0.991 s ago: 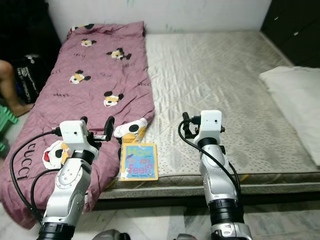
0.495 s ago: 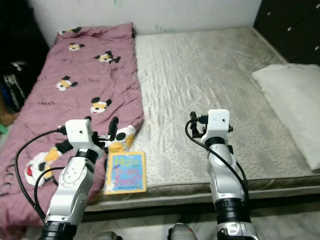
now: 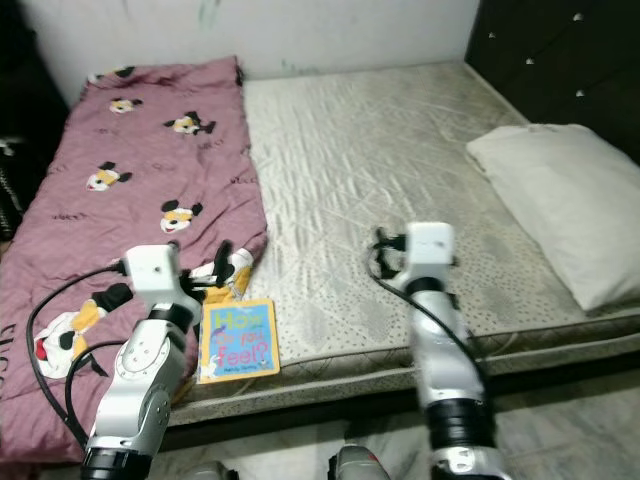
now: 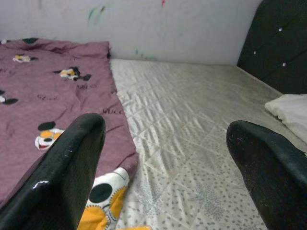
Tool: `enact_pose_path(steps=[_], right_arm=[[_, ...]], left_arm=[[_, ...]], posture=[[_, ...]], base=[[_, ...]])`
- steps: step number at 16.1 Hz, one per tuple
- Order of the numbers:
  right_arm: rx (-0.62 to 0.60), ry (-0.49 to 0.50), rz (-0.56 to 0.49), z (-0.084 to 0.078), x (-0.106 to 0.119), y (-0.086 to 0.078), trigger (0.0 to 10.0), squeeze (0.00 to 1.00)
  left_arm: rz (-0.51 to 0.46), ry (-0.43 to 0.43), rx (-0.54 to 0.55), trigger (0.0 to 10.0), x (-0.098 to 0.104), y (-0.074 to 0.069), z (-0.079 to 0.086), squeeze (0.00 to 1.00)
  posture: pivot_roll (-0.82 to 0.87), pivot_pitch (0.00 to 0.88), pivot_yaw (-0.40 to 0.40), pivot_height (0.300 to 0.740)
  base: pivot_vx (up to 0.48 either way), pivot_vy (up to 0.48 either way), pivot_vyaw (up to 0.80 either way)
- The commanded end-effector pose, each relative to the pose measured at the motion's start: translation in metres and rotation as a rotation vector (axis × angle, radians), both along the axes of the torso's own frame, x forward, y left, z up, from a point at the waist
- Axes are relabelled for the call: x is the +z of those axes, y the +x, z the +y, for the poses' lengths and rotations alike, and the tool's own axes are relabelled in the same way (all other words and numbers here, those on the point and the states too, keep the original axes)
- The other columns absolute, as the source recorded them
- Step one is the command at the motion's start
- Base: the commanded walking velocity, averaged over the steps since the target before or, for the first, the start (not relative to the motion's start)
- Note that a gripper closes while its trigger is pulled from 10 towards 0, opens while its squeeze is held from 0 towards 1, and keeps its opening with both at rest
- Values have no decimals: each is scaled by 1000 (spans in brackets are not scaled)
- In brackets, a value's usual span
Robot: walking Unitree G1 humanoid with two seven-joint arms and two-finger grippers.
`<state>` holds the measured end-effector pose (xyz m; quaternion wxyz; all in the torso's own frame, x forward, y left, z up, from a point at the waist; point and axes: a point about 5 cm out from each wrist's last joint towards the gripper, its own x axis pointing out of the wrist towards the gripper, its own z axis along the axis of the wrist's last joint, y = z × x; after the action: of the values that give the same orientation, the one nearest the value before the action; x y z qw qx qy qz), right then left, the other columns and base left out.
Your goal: Clean up the room
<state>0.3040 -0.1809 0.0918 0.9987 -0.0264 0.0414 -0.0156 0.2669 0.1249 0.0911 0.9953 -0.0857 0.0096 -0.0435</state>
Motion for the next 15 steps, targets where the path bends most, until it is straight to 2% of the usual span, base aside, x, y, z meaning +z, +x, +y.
enact_pose_path(steps=[1, 5, 14, 15], right_arm=[[45, 15, -10, 15, 2, 3, 10000, 0], [46, 6, -7, 14, 2, 3, 10000, 0], [69, -15, -2, 17, 1, 2, 10000, 0], [70, -14, -3, 17, 1, 1, 10000, 0]], left_arm=[[-1, -11, 29, 10000, 2, 0, 4, 0], [-2, -20, 27, 10000, 2, 0, 3, 0], [-34, -22, 2, 10000, 6, -1, 2, 0], [-41, -23, -5, 10000, 7, -1, 2, 0]], posture=[[-45, 16, 48, 740], [-48, 18, 47, 740], [-51, 22, 49, 740], [-51, 22, 50, 740]], base=[[0, 480, 0], [0, 480, 0], [0, 0, 0], [337, 0, 0]])
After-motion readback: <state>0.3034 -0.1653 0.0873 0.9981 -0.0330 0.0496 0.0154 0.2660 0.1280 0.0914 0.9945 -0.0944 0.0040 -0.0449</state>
